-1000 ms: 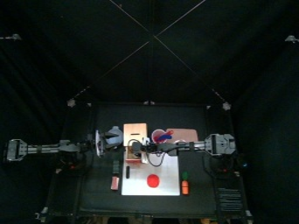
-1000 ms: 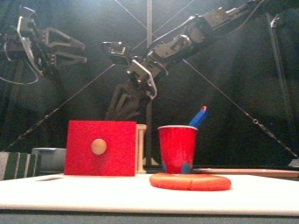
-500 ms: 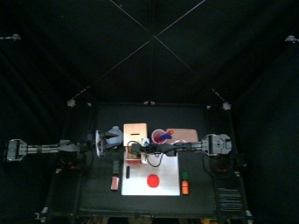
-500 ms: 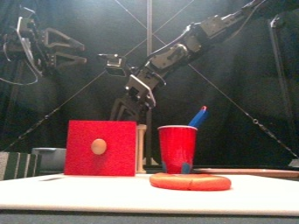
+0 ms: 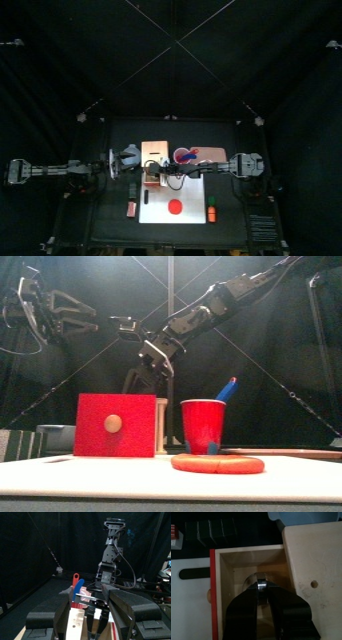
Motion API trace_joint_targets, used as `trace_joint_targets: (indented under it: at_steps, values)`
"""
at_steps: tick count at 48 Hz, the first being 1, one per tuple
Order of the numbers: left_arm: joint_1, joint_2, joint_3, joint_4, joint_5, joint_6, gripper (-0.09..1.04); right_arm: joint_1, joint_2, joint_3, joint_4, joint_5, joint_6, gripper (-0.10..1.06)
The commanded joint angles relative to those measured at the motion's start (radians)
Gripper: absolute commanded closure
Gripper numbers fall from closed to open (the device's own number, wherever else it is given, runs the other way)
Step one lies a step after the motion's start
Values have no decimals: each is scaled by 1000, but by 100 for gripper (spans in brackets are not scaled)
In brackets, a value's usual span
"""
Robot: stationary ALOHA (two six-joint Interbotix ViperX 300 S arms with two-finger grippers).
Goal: Get the cutter from the drawer then cut the dough then place the extra dough in the bowl
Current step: Place the cutter on the board
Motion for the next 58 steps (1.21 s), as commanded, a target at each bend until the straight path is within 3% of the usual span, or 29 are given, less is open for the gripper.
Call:
trace_joint_targets:
  at_steps: [1, 22, 35, 48, 58]
  values:
    - [2, 0, -12, 0, -9, 0, 9, 6, -86, -41, -5, 34, -3, 49]
    - [3, 0, -11, -2, -9, 2, 9, 43, -301, -15, -17, 89, -2, 49]
    - [17, 2, -8, -2, -11, 5, 9, 75, -476, 179, -6, 106, 6, 49]
    - [29, 3, -9, -2, -11, 6, 9, 149, -637, 465, -40, 101, 18, 49]
    - [31, 5, -20, 0, -9, 6, 9, 161, -672, 575, -12, 97, 95, 49]
